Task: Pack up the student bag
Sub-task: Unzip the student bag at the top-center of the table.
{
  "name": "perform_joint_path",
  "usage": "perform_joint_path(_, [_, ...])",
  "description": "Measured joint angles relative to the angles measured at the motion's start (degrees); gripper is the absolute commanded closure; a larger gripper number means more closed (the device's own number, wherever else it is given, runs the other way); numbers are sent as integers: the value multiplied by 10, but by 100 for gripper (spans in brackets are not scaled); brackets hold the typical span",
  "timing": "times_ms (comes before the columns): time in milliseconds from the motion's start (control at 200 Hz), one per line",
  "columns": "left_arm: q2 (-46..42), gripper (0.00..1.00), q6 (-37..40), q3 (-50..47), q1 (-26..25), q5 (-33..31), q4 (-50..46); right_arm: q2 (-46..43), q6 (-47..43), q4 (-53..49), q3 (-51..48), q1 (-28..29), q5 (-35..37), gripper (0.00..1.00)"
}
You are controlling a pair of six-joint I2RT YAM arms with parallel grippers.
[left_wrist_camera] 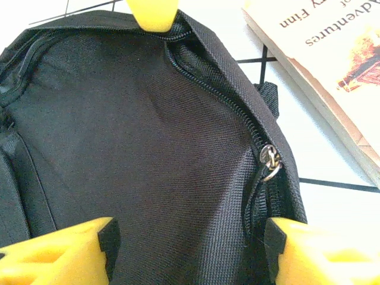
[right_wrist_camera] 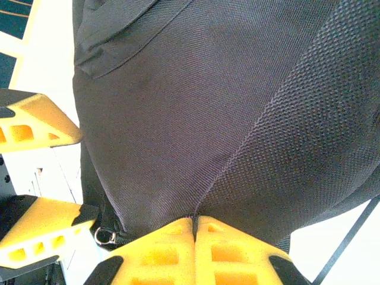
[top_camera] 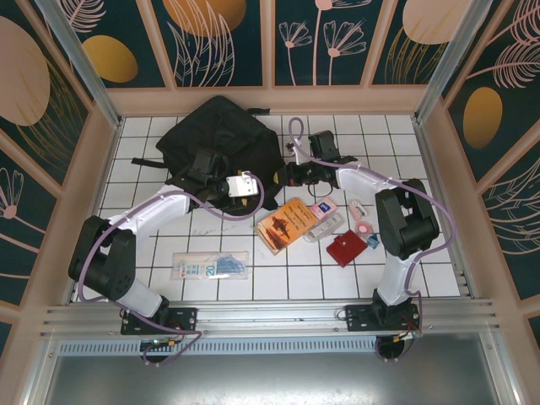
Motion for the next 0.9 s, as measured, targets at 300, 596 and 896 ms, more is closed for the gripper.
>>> perform_joint_path(300, [53,48,11,17,-28,-4,-12,0,2,0,0,-1,-1,100])
perform_joint_path(596, [74,100,9,25,-39,-5,-20,1,6,3,0,-1,-1,100])
perform_joint_path(896, [27,100,-17,7,-42,-29,-3,1,6,0,0,-12,10,100])
